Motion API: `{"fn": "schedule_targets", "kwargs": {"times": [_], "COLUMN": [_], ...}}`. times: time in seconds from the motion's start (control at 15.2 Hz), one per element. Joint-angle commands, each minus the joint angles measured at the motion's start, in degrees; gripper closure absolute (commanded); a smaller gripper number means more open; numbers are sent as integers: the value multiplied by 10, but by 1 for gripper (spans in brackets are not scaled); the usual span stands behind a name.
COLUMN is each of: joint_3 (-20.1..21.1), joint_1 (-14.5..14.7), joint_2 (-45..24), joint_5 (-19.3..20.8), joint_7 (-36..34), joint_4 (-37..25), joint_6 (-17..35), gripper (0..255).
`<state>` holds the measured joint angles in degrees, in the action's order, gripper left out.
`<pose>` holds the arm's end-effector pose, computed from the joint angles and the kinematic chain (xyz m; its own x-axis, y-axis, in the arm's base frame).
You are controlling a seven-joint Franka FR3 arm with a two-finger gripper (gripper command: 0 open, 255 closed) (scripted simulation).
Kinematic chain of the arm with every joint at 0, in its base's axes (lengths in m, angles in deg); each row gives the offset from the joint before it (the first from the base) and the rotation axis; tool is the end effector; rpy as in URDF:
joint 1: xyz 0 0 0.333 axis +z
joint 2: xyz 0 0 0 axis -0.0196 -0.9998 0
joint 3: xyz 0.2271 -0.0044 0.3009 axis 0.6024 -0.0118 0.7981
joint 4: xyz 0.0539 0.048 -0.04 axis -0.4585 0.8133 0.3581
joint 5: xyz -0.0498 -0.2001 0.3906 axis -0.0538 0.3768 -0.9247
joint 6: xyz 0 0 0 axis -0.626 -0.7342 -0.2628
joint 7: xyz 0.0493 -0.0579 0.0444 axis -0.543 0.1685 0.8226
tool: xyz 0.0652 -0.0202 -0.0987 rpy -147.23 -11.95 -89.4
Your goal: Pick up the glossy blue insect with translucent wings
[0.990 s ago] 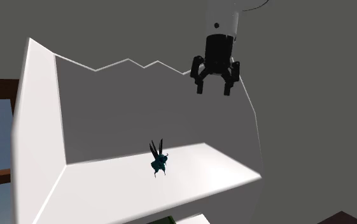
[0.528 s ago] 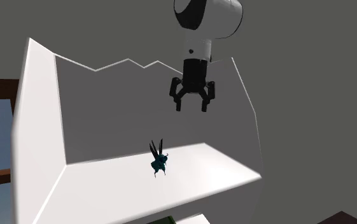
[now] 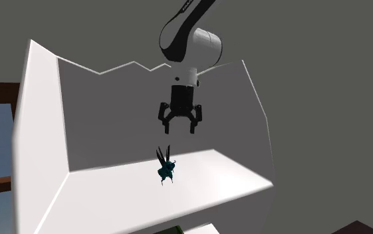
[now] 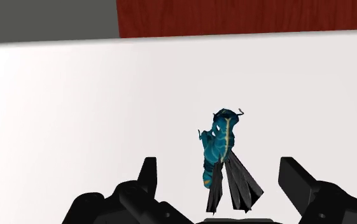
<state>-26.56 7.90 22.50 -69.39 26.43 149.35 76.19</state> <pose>0.6381 0.1884 0.3799 0.9996 -0.0010 -0.0284 -0.0034 -0.9964 -0.0853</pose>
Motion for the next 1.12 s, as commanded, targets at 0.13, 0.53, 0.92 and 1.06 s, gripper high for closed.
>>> {"fn": "schedule_targets", "kwargs": {"times": [0.13, 0.53, 0.92, 1.06], "joint_3": [3, 3, 1, 1], "joint_1": [17, 27, 28, 28], "joint_2": [-96, -156, -177, -176], "joint_5": [13, 20, 22, 22], "joint_7": [-12, -15, -14, -14], "joint_4": [-85, -128, -122, -122], "joint_6": [1, 13, 39, 39], "gripper": [0, 0, 0, 255]}}
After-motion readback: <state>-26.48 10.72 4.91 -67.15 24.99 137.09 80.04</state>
